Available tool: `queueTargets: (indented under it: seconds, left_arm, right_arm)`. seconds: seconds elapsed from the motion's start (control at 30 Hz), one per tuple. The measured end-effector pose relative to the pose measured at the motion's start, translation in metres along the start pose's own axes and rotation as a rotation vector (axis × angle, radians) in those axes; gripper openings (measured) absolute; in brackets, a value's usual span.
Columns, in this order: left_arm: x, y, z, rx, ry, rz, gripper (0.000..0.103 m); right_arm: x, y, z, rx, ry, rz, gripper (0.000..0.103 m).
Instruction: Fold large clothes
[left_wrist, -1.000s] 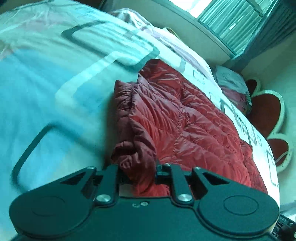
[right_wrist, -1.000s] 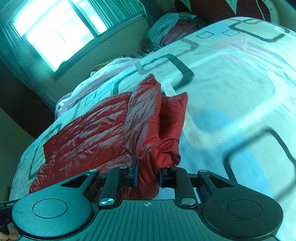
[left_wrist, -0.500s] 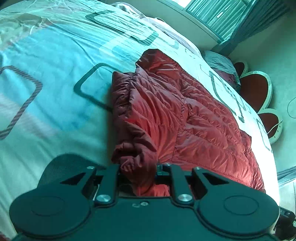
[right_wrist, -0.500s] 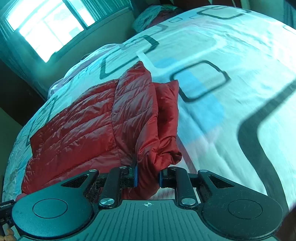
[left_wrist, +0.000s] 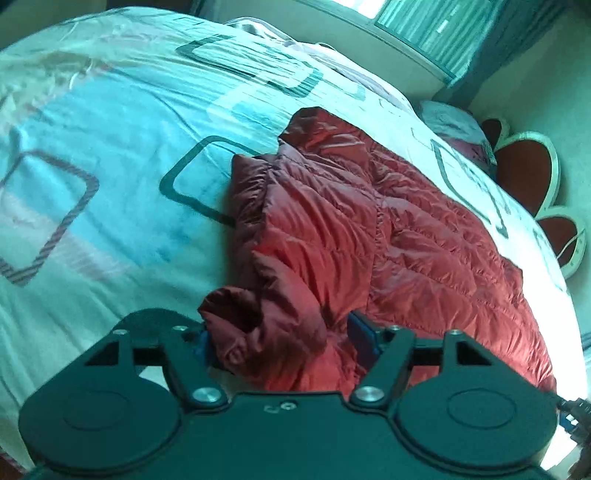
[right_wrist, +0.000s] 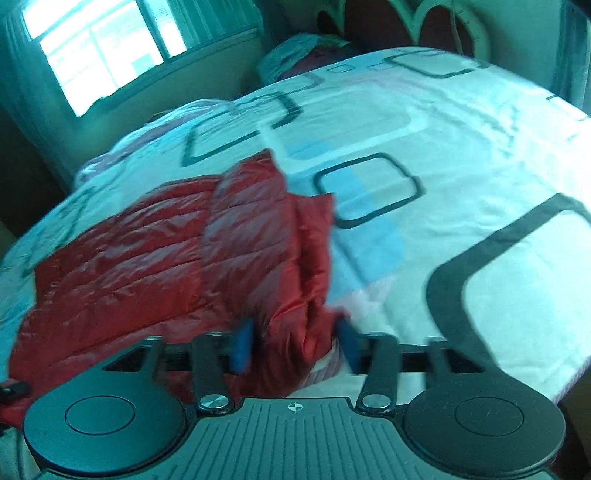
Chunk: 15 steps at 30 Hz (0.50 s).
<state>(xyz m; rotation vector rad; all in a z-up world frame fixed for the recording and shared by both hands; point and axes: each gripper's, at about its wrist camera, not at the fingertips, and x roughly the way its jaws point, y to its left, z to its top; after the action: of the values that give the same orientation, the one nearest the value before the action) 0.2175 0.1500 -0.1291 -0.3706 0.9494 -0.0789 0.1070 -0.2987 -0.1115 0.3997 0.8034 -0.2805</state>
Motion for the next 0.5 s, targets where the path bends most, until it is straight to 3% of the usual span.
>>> queueTargets:
  seconds: [0.17, 0.27, 0.5]
  left_arm:
    - [0.005, 0.002, 0.002, -0.017, 0.002, 0.017, 0.07]
    - [0.005, 0.002, 0.003, -0.016, -0.001, 0.024, 0.07]
    - [0.006, -0.001, 0.005, -0.008, -0.008, 0.036, 0.071]
  right_arm:
    - [-0.011, 0.005, 0.012, -0.064, -0.093, -0.026, 0.064]
    - [-0.017, 0.023, 0.016, -0.135, -0.14, 0.003, 0.064]
    - [0.002, 0.084, 0.008, -0.268, -0.113, 0.124, 0.063]
